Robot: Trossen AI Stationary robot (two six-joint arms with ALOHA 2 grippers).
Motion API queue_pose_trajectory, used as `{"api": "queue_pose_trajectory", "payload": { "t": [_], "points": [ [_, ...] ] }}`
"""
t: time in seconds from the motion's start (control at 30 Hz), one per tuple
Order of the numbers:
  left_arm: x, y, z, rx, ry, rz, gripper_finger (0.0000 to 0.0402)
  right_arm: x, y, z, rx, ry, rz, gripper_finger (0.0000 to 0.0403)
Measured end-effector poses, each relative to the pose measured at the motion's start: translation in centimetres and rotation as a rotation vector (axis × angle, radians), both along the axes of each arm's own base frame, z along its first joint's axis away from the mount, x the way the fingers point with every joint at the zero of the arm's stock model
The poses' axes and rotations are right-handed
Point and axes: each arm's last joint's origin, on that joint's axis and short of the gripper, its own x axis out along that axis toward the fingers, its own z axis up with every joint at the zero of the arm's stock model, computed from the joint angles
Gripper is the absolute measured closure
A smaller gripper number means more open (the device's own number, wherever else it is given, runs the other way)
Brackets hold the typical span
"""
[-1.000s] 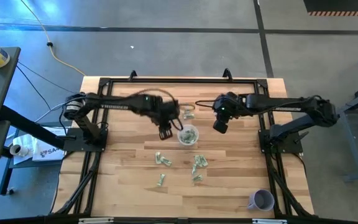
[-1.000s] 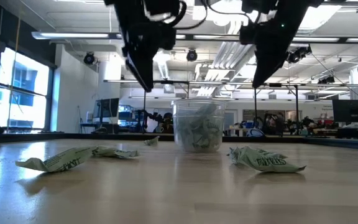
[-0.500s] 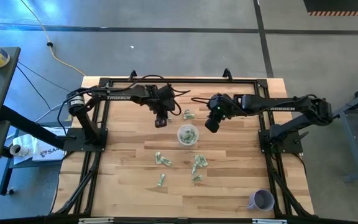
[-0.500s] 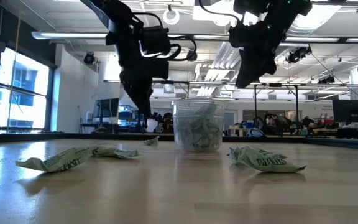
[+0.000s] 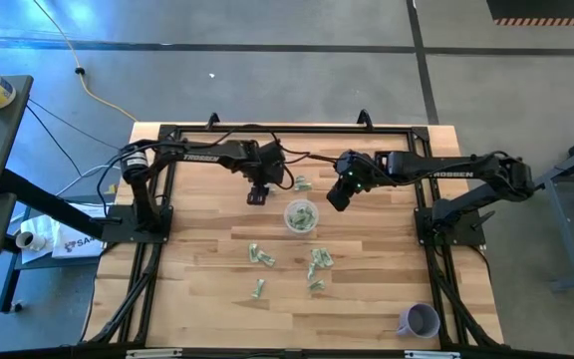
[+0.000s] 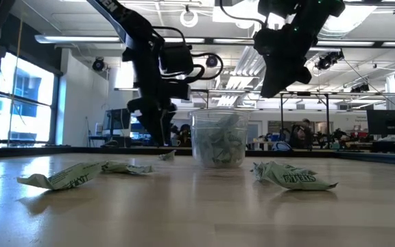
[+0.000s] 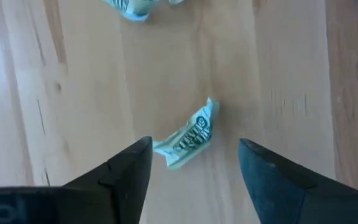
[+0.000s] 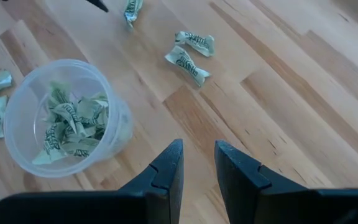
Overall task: Pick and place Stevia / Truvia into bins
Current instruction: Put the white stevia packet into the transparent container
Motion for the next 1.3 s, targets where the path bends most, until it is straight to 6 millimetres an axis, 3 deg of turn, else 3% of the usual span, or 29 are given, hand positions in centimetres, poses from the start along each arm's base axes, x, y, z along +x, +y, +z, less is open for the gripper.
{"api": "queue_pose_trajectory", "payload": {
  "t": [0.23, 0.6, 0.73, 0.93, 1.1, 1.3],
  "points": [
    [0.5, 0.0, -0.2, -0.019, -0.046, -0.087, 0.0141, -0.1, 0.0, 0.0, 0.009, 0.006, -0.016, 0.0320],
    [1.1, 0.2, -3.3, -0.068, 0.029, -0.059, 0.0196, -0.2, 0.0, -0.1, 0.021, 0.020, -0.033, 0.0320],
    [1.1, 0.2, -3.3, -0.078, 0.030, -0.046, 0.0249, -0.3, 0.1, -0.2, 0.025, 0.024, -0.037, 0.0320],
    [0.8, 0.2, -3.3, -0.091, 0.055, 0.034, 0.0374, -0.3, 0.1, -0.2, 0.024, 0.028, -0.033, 0.0320],
    [0.2, -0.4, -2.4, -0.106, 0.097, 0.121, 0.0366, -0.3, 0.1, -0.2, 0.014, 0.032, -0.017, 0.0320],
    [0.8, -2.1, 4.0, -0.125, -0.031, 0.126, 0.0379, -0.3, 0.1, -0.2, -0.005, 0.041, 0.016, 0.0320]
  ]
}}
